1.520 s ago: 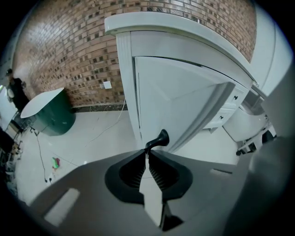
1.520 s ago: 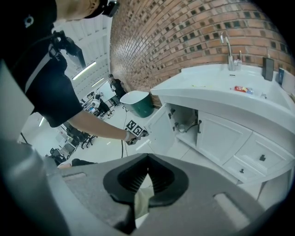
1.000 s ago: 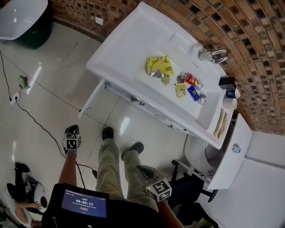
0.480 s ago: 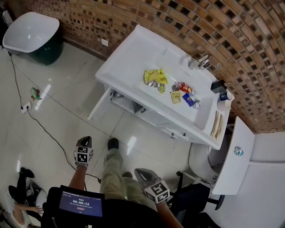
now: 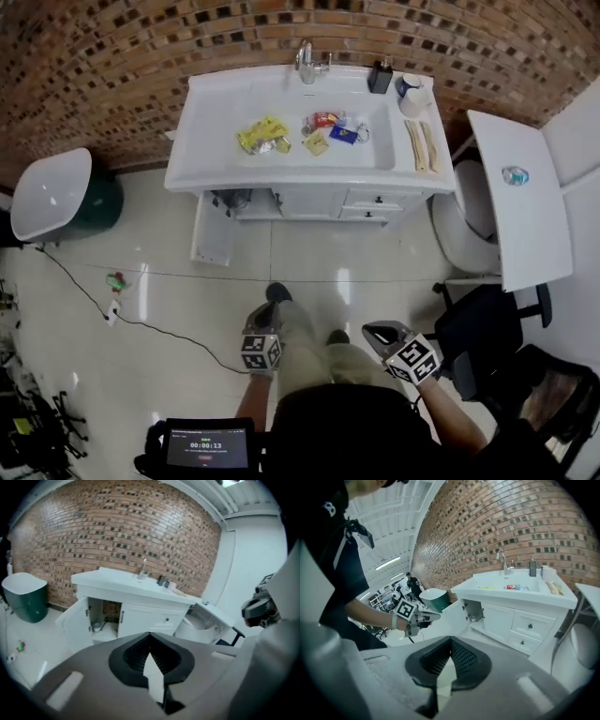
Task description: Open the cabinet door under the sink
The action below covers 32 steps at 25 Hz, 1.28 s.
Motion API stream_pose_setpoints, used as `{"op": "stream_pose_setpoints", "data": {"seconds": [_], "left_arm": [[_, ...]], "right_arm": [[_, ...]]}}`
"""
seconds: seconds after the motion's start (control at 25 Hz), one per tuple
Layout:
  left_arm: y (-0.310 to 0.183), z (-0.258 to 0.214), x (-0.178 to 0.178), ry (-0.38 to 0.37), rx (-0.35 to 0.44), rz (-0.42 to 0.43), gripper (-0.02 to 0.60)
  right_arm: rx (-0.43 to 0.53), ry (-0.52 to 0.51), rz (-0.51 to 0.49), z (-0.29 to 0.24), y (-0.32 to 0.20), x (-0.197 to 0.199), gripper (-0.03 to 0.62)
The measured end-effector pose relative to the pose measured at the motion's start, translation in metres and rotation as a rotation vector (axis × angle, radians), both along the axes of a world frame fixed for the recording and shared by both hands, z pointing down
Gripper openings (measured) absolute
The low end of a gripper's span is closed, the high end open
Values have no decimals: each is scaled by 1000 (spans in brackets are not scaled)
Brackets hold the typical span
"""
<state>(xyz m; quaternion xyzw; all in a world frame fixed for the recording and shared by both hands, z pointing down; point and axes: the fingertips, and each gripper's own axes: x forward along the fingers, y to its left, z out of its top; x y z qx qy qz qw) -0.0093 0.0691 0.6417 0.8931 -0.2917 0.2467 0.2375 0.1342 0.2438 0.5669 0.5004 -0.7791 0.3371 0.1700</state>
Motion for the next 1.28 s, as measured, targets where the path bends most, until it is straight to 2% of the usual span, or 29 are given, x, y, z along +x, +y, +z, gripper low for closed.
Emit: {"op": "stream_pose_setpoints", "data": {"seconds": [0.08,0.16,0.28,0.4,0.56,0.68,0.8,0.92,1.04,1.16,1.28], "left_arm": [[49,-35,38,69,33,93,12],[94,-75,69,125,49,181,12],[128,-127,82,157,74,275,13],[141,-156,74,161,79,290,14],[140,-163,59,146,70,289,14],[141,-169,50,156,91,302,14],[141,-183,35,194,118,292,14],[145,-192,10,228,125,306,14],[156,-193,-25,242,146,359,14],[166,-196,-64,272,154,378,14],[167,-205,-107,306,146,375,14]], "right_arm": [[6,27,-6,-4,29,17,-9],[23,31,32,-14,45,38,-9],[74,3,121,-33,44,50,-9],[120,-7,160,-50,39,51,-9],[159,-18,220,-62,41,57,-9],[154,-24,261,-59,59,58,-9],[125,11,258,-51,75,46,-9],[118,52,258,-52,78,25,-9],[130,74,258,-54,68,-16,-9],[155,74,223,-61,55,-79,-9],[184,46,139,-74,39,-167,-9]]}}
